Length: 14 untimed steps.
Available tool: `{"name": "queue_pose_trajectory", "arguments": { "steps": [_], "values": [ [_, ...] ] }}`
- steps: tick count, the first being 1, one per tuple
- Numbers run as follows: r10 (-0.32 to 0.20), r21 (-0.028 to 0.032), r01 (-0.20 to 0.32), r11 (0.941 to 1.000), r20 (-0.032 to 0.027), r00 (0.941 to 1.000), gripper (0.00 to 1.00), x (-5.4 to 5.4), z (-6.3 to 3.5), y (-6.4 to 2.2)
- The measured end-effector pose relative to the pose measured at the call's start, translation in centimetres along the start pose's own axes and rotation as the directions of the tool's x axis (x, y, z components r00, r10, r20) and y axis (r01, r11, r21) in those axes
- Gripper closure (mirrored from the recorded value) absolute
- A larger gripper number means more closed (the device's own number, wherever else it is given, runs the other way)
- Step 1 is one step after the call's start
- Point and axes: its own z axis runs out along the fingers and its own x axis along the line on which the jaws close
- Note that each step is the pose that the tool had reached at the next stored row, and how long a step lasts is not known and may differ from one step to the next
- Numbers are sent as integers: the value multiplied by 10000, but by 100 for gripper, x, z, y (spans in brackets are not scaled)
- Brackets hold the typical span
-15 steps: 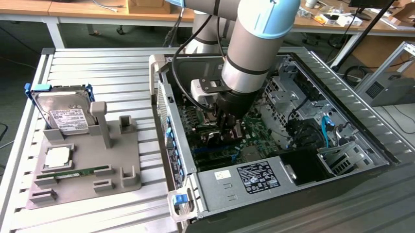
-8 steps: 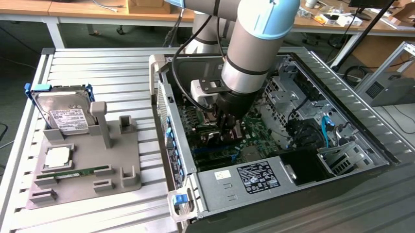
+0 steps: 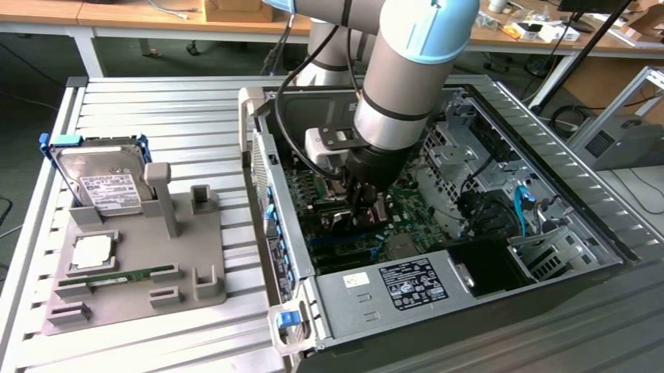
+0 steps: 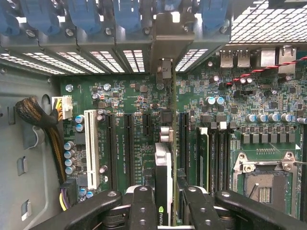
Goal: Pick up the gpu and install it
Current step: 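Insert the gpu into the slot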
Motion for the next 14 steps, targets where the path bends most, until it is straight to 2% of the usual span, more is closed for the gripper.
{"name": "queue_pose_trajectory", "arguments": {
  "steps": [14],
  "values": [
    [0,0,0,10000,-1,10000,73,0,13,0]
  ]
}}
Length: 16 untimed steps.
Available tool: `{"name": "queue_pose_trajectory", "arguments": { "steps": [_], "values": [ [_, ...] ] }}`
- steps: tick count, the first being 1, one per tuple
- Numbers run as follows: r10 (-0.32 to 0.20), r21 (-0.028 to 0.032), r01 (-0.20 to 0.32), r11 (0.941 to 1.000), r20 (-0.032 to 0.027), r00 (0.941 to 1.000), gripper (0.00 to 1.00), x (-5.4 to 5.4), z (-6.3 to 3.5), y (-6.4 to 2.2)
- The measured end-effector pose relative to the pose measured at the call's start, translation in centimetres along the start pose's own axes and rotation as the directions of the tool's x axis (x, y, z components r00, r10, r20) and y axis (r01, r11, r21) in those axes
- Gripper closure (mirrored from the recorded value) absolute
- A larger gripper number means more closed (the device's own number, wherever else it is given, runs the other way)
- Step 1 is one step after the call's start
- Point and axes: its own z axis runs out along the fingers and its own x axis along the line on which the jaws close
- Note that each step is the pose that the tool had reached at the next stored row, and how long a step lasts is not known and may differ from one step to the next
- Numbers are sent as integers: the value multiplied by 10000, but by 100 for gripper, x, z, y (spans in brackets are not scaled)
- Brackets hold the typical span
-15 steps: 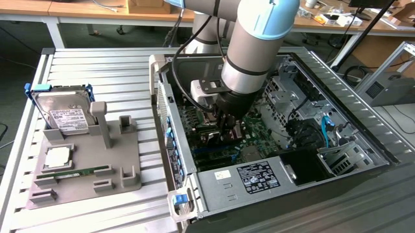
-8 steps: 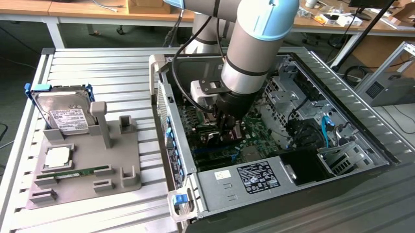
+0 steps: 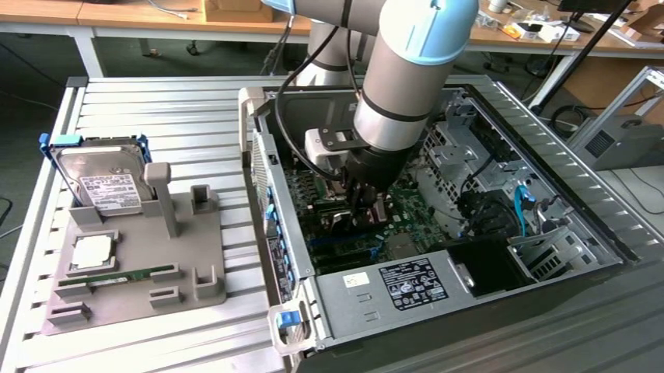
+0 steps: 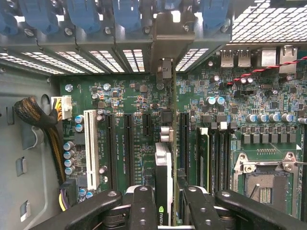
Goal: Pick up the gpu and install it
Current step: 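Insert the gpu into the slot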
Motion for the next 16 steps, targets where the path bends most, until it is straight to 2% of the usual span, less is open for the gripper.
{"name": "queue_pose_trajectory", "arguments": {
  "steps": [16],
  "values": [
    [0,0,0,10000,0,10000,73,0,7,0]
  ]
}}
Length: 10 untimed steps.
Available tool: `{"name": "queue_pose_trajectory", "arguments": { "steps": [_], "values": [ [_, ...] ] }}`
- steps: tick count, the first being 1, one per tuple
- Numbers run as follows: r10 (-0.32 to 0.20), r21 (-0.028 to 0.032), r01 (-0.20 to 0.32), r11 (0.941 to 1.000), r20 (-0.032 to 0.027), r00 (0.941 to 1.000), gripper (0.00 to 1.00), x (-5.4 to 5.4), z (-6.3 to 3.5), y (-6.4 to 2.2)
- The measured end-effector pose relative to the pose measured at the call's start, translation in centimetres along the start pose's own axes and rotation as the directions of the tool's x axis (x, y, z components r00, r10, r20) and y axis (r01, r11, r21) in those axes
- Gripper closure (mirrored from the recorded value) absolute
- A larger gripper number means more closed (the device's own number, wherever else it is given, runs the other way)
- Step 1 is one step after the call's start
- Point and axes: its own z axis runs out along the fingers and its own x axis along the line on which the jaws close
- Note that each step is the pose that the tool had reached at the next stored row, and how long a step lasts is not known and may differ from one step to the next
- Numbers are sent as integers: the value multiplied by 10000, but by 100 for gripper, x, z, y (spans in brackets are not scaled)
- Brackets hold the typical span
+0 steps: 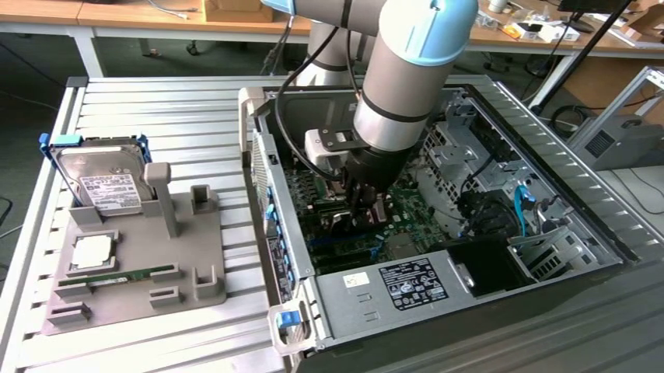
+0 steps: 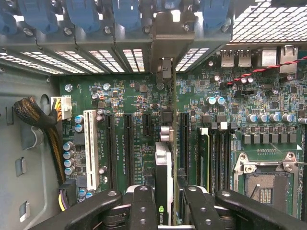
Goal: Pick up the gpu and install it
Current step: 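Insert the gpu into the slot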
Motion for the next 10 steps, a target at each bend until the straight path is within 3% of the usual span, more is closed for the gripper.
{"name": "queue_pose_trajectory", "arguments": {
  "steps": [10],
  "values": [
    [0,0,0,10000,0,10000,73,0,0,0]
  ]
}}
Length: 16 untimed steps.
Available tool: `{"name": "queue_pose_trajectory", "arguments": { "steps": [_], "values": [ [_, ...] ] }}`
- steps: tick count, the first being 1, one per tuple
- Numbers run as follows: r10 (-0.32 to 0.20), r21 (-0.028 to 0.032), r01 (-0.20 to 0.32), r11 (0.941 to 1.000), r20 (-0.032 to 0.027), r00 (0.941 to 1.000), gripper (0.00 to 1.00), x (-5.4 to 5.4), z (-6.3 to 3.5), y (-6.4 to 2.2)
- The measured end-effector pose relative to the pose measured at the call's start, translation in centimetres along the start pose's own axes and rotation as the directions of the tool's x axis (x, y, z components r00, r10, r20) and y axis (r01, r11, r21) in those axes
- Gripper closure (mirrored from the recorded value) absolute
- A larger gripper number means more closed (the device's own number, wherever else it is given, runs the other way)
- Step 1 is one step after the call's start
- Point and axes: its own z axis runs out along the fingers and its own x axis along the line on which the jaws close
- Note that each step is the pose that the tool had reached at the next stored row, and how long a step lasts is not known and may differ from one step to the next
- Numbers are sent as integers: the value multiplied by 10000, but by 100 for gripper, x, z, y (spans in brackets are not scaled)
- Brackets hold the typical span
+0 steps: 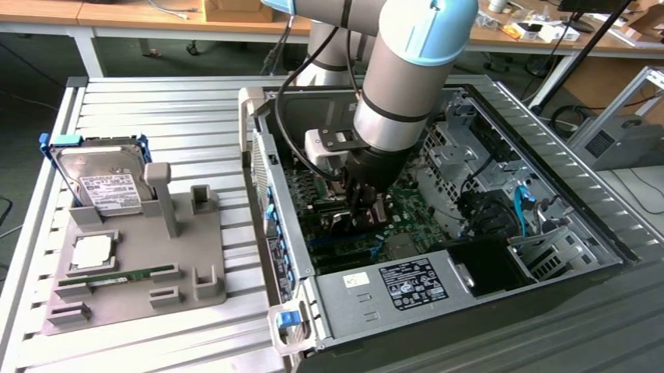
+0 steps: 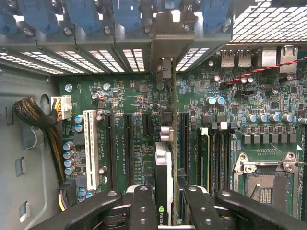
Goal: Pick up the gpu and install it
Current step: 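Insert the gpu into the slot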
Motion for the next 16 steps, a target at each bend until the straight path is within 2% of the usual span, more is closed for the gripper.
{"name": "queue_pose_trajectory", "arguments": {
  "steps": [16],
  "values": [
    [0,0,0,10000,0,10000,73,0,10,0]
  ]
}}
